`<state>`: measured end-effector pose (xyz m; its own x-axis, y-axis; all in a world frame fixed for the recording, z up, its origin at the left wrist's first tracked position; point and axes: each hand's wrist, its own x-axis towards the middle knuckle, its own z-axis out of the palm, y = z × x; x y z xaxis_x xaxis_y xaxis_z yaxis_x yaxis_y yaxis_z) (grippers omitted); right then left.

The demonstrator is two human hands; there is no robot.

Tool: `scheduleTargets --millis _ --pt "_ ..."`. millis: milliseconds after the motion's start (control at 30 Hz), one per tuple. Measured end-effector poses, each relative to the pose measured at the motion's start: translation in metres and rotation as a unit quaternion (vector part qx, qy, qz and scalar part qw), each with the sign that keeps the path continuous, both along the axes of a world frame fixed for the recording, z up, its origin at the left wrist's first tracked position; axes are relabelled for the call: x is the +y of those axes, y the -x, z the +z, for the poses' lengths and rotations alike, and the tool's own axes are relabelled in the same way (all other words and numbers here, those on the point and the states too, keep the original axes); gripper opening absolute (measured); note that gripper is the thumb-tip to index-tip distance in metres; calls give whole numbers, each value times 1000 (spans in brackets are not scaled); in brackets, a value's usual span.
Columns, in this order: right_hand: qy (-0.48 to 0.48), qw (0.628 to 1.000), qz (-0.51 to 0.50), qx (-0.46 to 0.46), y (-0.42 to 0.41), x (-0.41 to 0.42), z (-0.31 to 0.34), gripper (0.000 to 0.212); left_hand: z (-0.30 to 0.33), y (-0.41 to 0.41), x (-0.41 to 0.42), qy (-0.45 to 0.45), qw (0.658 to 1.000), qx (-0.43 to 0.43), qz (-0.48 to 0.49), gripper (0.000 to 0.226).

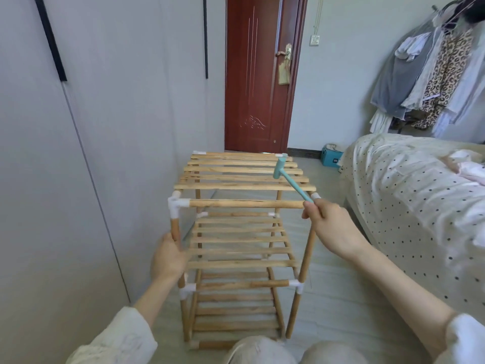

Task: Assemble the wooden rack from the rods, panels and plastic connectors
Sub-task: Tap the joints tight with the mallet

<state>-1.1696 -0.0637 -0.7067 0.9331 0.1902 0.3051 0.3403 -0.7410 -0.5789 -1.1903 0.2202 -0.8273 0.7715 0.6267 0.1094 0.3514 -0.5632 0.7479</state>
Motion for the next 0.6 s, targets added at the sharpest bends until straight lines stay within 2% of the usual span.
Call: scheduleTargets --millis 100,200,267,333,367,400,467,500,533,567,600 --pt "12 999 -31 26 -6 -23 4 32 18 8 -26 -112 985 -108 72 39" --pt "37 998 -46 9 -11 -44 16 32 38 0 -62 -231 950 -209 9 48" --pt "-14 994 -81 -71 -9 -55 32 31 52 -16 -85 -304 925 -215 -76 57" --pt "-138 965 -130 -180 -1 -63 42 32 61 -29 -107 -357 904 -169 -164 67" --pt "-169 952 -150 -207 7 -65 40 32 60 -35 -115 -366 901 -133 -190 70" --pt "-152 957 -152 -196 11 -67 30 31 57 -40 -122 -375 900 -99 -200 71" --pt "7 992 -117 -46 15 -67 0 31 49 -43 -127 -403 893 -59 -194 74" --pt "85 992 -90 36 14 -72 -10 33 46 -42 -127 -411 890 -60 -189 74" --pt "115 988 -83 66 13 -77 -11 34 43 -41 -125 -418 886 -70 -189 75" --pt "92 991 -89 46 9 -83 -5 35 40 -42 -122 -428 880 -77 -192 76" --pt "2 994 -107 -7 6 -87 6 35 39 -44 -119 -436 875 -88 -194 77"
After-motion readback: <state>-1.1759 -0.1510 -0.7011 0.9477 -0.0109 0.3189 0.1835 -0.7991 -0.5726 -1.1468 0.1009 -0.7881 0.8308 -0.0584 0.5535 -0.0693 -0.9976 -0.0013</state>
